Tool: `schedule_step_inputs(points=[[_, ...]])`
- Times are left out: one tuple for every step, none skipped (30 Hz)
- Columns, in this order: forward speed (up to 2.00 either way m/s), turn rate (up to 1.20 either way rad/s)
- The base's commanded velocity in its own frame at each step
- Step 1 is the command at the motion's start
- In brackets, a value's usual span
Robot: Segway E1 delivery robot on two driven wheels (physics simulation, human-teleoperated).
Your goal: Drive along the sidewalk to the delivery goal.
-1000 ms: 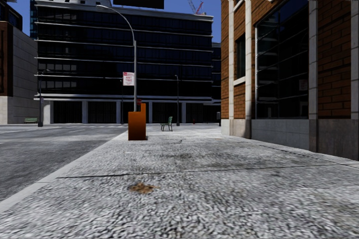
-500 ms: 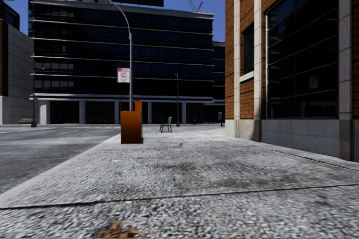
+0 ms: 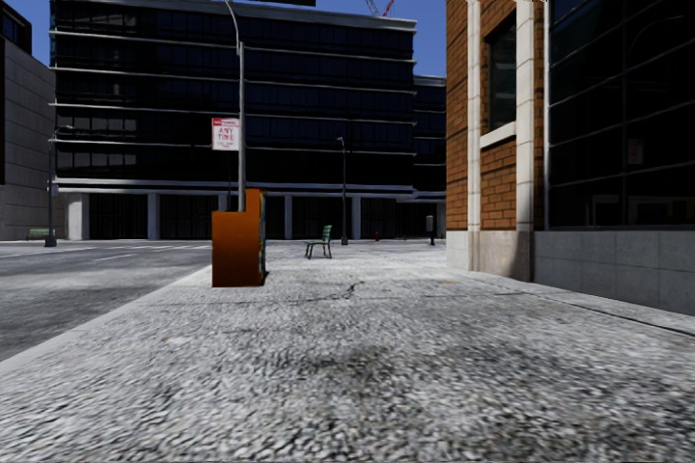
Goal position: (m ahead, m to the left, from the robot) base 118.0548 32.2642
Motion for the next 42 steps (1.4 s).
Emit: schedule_step_inputs(points=[[2.00,0.00],[2.00,0.00],[2.00,0.00],[2.00,0.00],[2.00,0.00],[2.00,0.00],[2.00,0.00],[2.00,0.00],[2.00,0.00],[2.00,0.00],[2.00,0.00],[2.00,0.00],[2.00,0.00],[2.00,0.00],[2.00,0.00],[2.00,0.00],[2.00,0.00],[2.00,0.00],[2.00,0.00],[2.00,0.00],[2.00,0.00],[2.00,0.00],[2.00,0.00],[2.00,0.00],[2.00,0.00],[2.00,0.00],[2.00,0.00],[2.00,0.00],[2.00,0.00],[2.00,0.00],[2.00,0.00],[2.00,0.00],[2.00,0.00],[2.00,0.00],[2.00,0.00],[2.00,0.00],[2.00,0.00],[2.00,0.00],[2.00,0.00],[2.00,0.00],[2.00,0.00],[2.00,0.00]])
